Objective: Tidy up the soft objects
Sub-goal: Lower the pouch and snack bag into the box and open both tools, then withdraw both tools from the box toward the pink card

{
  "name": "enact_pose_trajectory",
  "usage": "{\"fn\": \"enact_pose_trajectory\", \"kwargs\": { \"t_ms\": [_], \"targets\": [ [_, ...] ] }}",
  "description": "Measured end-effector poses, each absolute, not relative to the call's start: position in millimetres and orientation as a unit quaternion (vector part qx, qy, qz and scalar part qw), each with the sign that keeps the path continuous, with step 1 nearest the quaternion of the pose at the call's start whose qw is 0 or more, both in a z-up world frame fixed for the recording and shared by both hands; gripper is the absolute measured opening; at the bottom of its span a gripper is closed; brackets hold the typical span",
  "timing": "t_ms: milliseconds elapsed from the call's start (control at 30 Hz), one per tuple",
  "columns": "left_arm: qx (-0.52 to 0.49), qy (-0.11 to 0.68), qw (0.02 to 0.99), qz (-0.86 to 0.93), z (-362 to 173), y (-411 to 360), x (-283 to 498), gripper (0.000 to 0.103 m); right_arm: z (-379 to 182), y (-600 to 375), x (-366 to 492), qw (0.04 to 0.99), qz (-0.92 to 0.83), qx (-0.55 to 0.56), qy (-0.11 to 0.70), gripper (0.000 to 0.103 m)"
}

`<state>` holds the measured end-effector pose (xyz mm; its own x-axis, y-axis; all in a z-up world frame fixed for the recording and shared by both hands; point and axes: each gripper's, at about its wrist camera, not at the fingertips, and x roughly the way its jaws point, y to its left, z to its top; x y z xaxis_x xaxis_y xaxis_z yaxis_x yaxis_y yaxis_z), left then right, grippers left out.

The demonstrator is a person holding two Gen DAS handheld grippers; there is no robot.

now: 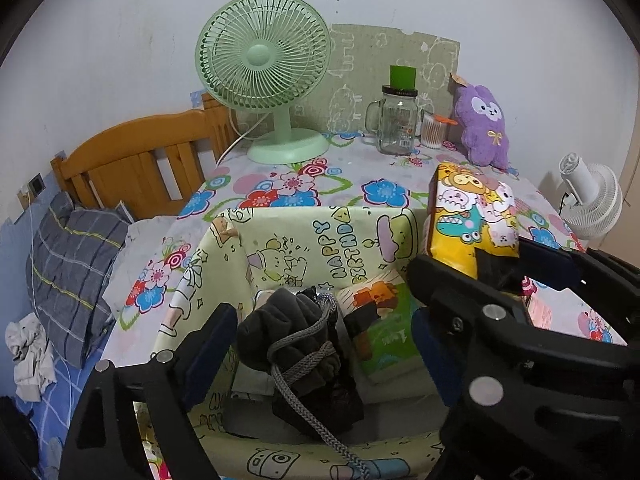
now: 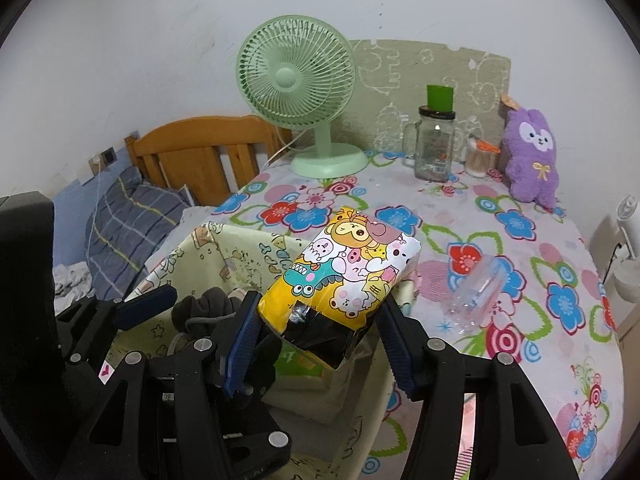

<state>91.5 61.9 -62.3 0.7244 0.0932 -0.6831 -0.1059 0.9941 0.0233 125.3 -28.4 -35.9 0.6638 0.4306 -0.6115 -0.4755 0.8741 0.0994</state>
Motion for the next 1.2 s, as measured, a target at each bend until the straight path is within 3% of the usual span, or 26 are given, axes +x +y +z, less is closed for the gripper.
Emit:
{"fn": "enact_pose_trajectory", "kwargs": {
  "t_ms": [200, 333, 467, 1200],
  "targets": [
    [-0.015, 0.365, 0.93, 0.047, -59, 63, 85, 0.093, -41, -20, 128, 0.903, 0.266, -0.039, 0.334, 0.066],
    [-0.013, 0.361, 0.931, 0.05, -57, 63, 82, 0.094, -40, -19, 125, 0.907, 0.265, -0.037, 0.325, 0.082],
    [-0.014, 0.356, 0.933, 0.048, -54, 61, 80, 0.094, -36, -22, 121, 0.912, 0.261, -0.037, 0.315, 0.089],
    [0.004, 0.315, 0.948, 0.034, -25, 19, 60, 0.094, -7, -68, 96, 0.94, 0.198, -0.031, 0.278, 0.093]
  ]
}}
